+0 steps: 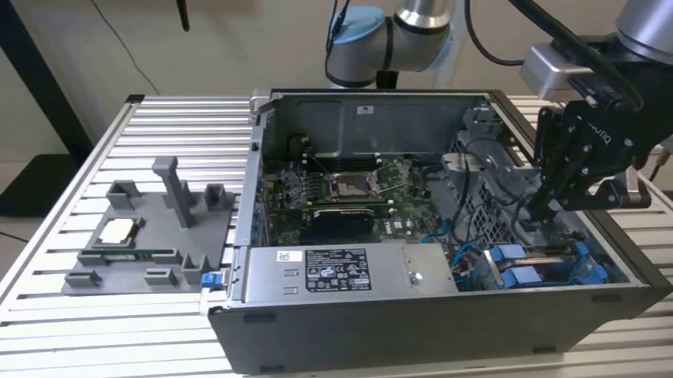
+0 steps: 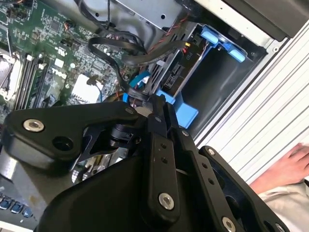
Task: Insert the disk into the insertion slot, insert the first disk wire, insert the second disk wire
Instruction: 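Insert the second disk wire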
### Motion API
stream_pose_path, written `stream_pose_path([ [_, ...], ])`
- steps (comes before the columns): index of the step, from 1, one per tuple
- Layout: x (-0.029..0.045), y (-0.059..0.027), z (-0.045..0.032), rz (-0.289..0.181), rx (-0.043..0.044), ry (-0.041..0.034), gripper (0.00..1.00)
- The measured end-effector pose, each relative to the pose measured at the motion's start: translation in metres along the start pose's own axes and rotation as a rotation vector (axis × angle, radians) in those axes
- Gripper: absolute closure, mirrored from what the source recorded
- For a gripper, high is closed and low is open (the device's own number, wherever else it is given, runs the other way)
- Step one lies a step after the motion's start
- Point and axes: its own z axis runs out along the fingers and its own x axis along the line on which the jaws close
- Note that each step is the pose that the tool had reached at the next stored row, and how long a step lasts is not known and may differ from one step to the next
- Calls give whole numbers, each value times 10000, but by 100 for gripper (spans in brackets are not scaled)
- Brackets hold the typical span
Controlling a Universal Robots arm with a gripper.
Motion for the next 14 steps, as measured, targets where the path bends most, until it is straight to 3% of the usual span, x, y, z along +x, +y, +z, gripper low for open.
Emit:
stream_pose_path([
  [7, 22, -9, 51, -22, -133, 4, 84],
  [14, 27, -12, 68, -34, -161, 6, 84],
])
